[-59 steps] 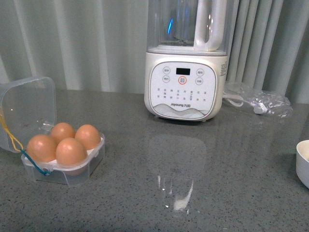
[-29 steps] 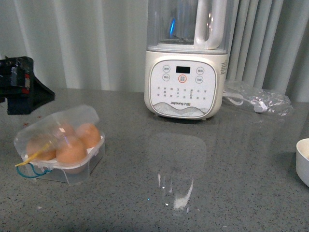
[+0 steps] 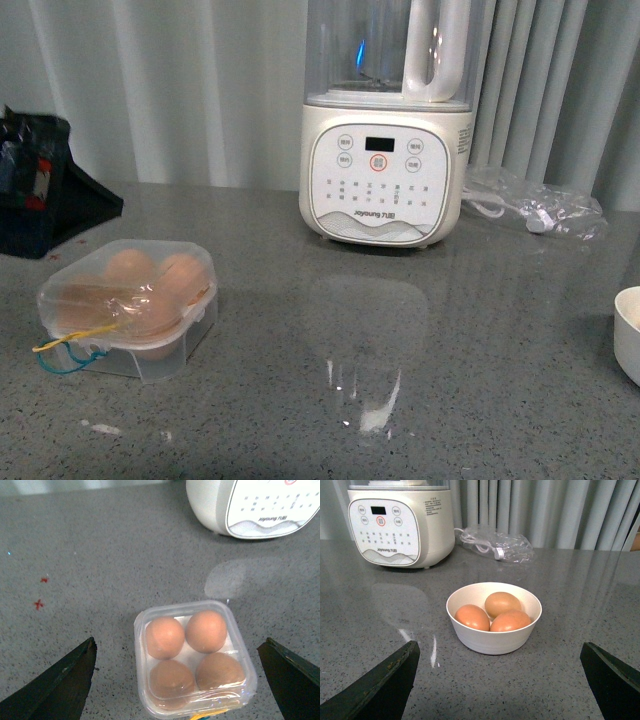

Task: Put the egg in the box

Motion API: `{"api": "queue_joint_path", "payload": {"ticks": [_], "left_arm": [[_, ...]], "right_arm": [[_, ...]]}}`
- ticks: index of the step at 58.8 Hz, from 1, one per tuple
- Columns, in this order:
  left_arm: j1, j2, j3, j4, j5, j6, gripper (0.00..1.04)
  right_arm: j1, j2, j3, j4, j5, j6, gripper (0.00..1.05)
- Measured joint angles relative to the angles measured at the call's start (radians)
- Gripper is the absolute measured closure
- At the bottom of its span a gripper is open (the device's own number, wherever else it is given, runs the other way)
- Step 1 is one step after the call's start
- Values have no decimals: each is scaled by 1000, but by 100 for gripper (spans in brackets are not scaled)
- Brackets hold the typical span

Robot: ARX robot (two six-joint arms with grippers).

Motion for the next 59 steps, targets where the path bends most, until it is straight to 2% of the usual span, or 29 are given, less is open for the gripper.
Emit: {"api": "queue_joint_path", "payload": {"ticks": [10, 21, 38, 40, 42, 44, 47, 59], "left_arm": [[16, -113, 6, -85, 21, 5, 7], [71, -323, -42, -177, 28, 96, 7], [193, -547, -108, -285, 153, 116, 7], [179, -569, -126, -253, 98, 89, 10], [147, -602, -171, -169, -24, 37, 17], [126, -624, -208, -114, -92, -4, 23], [106, -658, -269, -56, -149, -51, 32], [93, -747, -454, 21, -164, -114, 67]], "right_arm": [[0, 0, 0, 0, 0, 0, 7], [0, 0, 0, 0, 0, 0, 7], [0, 0, 0, 0, 0, 0, 7], [0, 0, 0, 0, 0, 0, 7], [0, 0, 0, 0, 0, 0, 7], [0, 0, 0, 0, 0, 0, 7], [0, 0, 0, 0, 1, 0, 7], [0, 0, 0, 0, 0, 0, 7]]}}
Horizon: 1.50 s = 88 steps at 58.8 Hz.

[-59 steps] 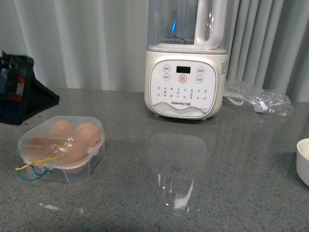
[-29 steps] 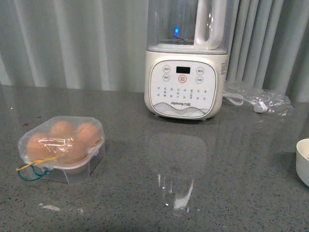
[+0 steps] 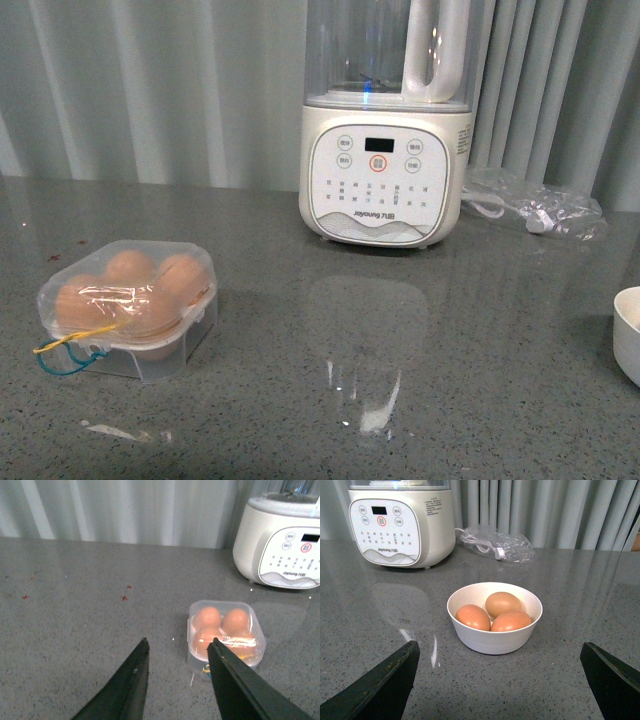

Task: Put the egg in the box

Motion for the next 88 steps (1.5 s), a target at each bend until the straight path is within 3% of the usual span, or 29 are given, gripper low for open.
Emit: {"api": "queue_joint_path", "payload": {"ticks": [3, 10, 59, 67, 88], "left_arm": [[0, -28, -50, 15, 0, -5, 82], [0, -68, -101, 32, -2, -9, 101], [0, -291, -300, 15, -2, -15, 101], [0, -424, -314, -125, -2, -16, 101], [-1, -481, -323, -128, -2, -18, 101]], "right_arm": [[0, 0, 0, 0, 0, 0, 7], [0, 0, 0, 0, 0, 0, 7], [0, 0, 0, 0, 0, 0, 7], [0, 0, 0, 0, 0, 0, 7], [0, 0, 0, 0, 0, 0, 7]]}}
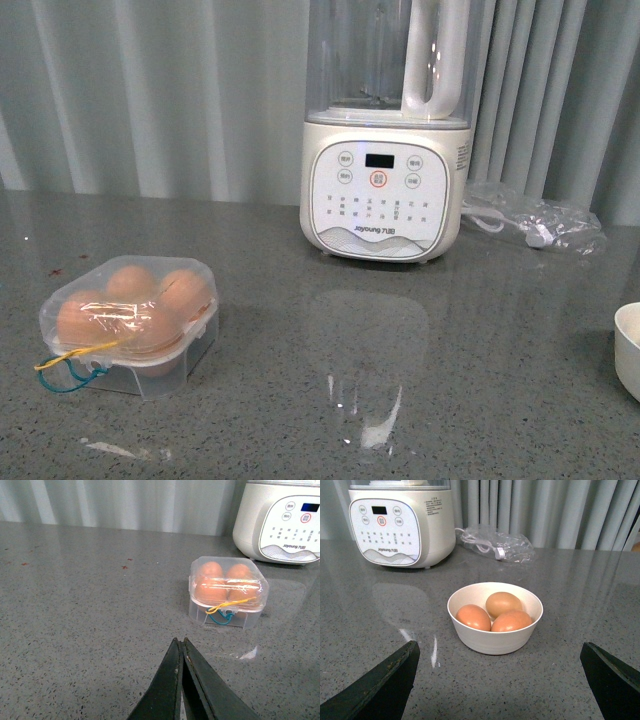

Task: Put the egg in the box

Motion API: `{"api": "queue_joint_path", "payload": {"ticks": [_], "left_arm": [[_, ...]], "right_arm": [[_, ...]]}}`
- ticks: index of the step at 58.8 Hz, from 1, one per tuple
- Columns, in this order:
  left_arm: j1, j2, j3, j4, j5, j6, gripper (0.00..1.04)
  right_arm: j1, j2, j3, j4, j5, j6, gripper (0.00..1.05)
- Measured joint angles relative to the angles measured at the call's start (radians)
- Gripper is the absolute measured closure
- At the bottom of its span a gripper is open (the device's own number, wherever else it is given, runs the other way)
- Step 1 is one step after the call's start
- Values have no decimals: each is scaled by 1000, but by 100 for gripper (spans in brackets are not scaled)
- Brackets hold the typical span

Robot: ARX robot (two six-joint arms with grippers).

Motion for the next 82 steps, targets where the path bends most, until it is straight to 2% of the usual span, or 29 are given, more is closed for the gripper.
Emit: {"api": "queue_joint_path", "payload": {"ticks": [12, 35, 43, 46, 82], "left_arm": [[0, 0, 0, 0, 0, -1, 100], [0, 0, 0, 0, 0, -1, 34], [0, 0, 0, 0, 0, 0, 5], [0, 0, 0, 0, 0, -1, 8], [0, 0, 0, 0, 0, -1, 7]], "right_arm": [[0, 0, 0, 0, 0, 0, 7], [0, 0, 0, 0, 0, 0, 7], [0, 0, 0, 0, 0, 0, 7], [0, 0, 0, 0, 0, 0, 7], [0, 0, 0, 0, 0, 0, 7]]}}
